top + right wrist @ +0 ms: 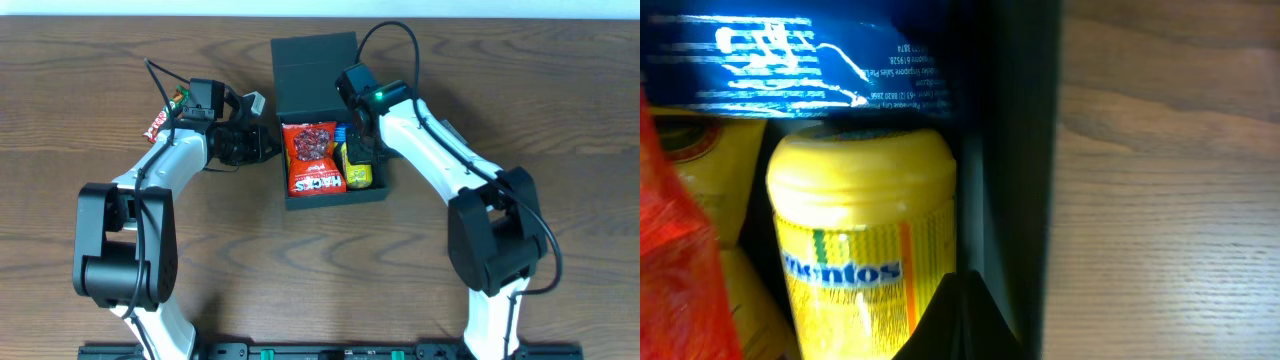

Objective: Pack container
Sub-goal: 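Move the right gripper to the small blue pack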

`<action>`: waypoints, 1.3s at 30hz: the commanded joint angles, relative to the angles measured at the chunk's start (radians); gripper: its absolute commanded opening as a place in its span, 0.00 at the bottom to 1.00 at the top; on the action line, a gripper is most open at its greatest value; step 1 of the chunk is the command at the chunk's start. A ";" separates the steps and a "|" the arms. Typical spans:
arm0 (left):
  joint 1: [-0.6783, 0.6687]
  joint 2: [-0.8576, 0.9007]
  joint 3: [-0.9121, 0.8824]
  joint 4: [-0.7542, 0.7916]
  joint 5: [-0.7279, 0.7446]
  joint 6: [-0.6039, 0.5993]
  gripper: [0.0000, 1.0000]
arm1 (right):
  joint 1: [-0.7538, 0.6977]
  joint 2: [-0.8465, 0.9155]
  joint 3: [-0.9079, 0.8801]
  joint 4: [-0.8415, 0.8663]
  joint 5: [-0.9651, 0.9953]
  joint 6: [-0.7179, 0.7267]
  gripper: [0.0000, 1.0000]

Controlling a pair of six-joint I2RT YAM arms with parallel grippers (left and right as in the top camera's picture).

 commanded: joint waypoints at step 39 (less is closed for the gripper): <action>-0.004 0.012 -0.008 0.001 0.018 -0.012 0.06 | -0.216 -0.136 0.270 -0.051 0.157 -0.097 0.89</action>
